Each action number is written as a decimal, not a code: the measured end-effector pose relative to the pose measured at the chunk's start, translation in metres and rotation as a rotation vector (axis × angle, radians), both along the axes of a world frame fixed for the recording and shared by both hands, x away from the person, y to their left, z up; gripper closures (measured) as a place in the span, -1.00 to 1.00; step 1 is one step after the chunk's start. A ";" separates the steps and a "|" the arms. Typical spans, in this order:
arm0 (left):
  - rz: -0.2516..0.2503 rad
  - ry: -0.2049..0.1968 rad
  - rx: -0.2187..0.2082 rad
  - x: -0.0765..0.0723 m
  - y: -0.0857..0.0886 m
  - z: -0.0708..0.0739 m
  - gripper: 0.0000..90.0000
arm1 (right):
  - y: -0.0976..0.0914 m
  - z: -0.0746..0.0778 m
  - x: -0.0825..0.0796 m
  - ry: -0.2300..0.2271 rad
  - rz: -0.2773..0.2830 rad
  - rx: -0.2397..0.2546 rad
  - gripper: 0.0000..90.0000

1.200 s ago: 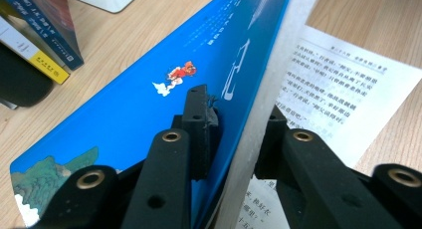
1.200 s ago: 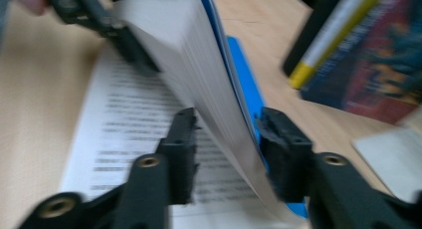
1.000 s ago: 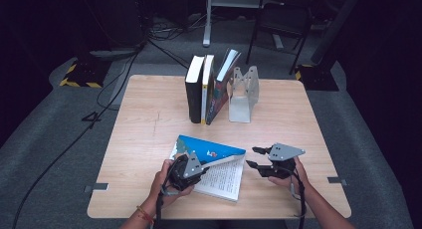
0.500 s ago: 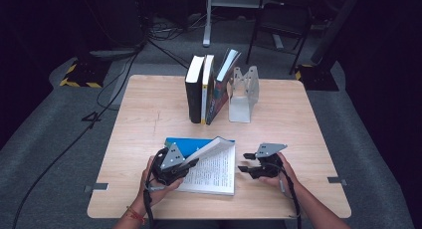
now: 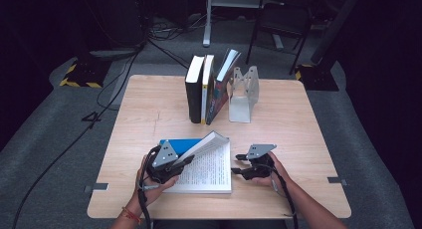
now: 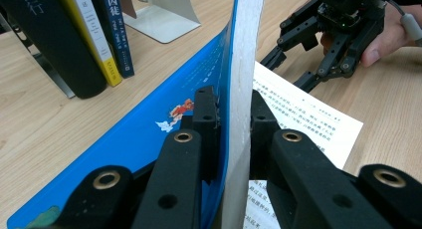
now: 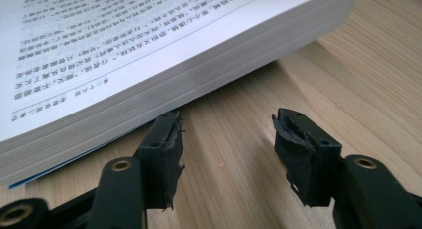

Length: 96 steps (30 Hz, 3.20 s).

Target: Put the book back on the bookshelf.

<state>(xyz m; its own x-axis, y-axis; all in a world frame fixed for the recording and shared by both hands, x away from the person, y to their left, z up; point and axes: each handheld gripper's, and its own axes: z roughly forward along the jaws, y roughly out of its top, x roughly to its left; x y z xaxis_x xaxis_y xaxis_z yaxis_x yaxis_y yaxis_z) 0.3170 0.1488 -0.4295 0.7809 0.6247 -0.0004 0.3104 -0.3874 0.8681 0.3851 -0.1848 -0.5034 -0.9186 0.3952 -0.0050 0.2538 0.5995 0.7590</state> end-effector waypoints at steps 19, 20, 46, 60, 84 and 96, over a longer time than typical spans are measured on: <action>0.026 0.066 0.145 -0.013 -0.019 -0.005 0.63 | 0.008 0.000 -0.009 -0.023 0.034 0.000 -0.02; 0.027 0.071 0.159 -0.014 -0.021 -0.005 0.59 | 0.008 0.001 -0.009 -0.015 0.033 0.010 -0.02; 0.100 -0.016 0.036 -0.006 -0.044 0.036 0.80 | 0.008 0.001 -0.002 -0.017 -0.025 -0.014 -0.06; 0.055 -0.055 -0.007 -0.002 -0.028 0.069 0.80 | 0.022 0.001 0.010 -0.004 -0.004 -0.017 -0.17; -0.096 -0.142 0.048 -0.055 -0.046 0.017 0.46 | 0.009 0.039 -0.013 -0.097 -0.028 0.292 0.13; -0.083 -0.036 -0.046 -0.054 -0.024 0.001 0.71 | 0.028 0.035 -0.022 -0.099 0.010 0.279 0.33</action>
<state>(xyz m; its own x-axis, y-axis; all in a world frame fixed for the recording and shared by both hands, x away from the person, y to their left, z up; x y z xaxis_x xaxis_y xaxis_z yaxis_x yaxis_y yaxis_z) 0.2634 0.1249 -0.4286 0.8302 0.5574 0.0010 0.2472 -0.3697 0.8956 0.3627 -0.1565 -0.4685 -0.9230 0.3845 0.0130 0.1656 0.3666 0.9155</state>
